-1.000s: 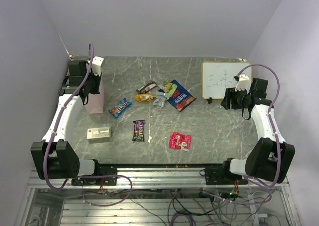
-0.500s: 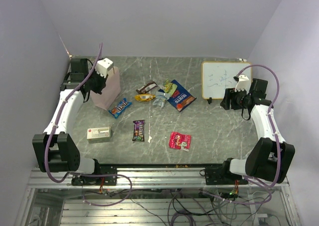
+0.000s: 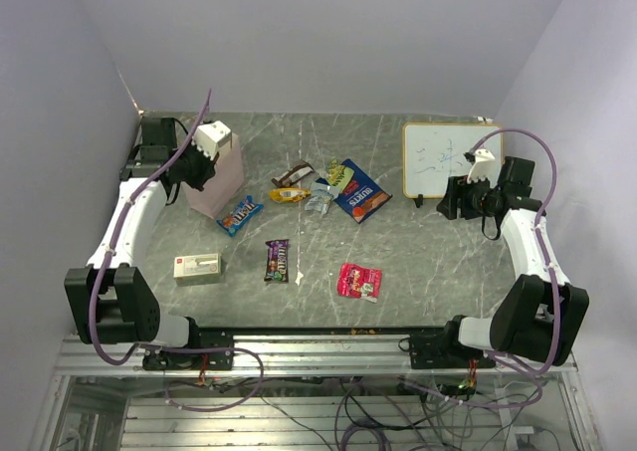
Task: Place the snacks into the paper bag
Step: Adjust the paper bag at the center of the board, then move the snack to the center of the board.
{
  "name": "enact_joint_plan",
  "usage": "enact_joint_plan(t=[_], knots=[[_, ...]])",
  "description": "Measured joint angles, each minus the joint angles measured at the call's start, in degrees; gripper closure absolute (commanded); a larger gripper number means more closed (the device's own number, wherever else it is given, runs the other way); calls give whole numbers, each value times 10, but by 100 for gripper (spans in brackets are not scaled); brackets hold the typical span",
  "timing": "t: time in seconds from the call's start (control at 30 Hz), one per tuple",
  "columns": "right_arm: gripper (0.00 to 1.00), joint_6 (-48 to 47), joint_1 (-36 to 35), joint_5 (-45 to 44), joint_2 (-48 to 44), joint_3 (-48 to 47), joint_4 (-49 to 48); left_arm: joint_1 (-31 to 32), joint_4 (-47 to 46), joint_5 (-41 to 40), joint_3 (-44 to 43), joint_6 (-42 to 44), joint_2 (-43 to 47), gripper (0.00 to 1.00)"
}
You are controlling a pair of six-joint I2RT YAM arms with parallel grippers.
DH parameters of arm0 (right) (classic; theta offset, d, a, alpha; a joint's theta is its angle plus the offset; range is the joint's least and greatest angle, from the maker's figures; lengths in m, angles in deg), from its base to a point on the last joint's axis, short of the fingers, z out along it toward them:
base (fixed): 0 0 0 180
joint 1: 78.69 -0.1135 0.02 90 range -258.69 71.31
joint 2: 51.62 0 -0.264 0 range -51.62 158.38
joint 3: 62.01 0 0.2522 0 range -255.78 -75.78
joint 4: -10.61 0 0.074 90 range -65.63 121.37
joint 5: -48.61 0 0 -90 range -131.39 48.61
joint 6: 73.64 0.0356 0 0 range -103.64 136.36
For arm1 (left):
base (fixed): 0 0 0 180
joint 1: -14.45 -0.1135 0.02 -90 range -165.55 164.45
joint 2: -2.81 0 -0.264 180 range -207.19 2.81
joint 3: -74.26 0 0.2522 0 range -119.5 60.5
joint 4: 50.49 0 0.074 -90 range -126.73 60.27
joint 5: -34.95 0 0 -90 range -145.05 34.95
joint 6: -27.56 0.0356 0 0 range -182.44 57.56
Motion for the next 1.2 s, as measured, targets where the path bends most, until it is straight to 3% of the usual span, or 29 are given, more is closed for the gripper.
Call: enact_joint_plan(t=[0.13,0.57,0.83,1.2], knots=[[40,-10,-6,21,-1,2,0,0,12,2,-8,3,-1,85],[40,-45,-126,55,-2,9,-1,0,23,-4,-18,-8,-13,36],[40,-47,-238,3,104,-42,-13,0,23,-32,-18,-20,35,4],[40,-38,-322,-99,323,-223,-43,0,-4,-108,43,-62,188,1]])
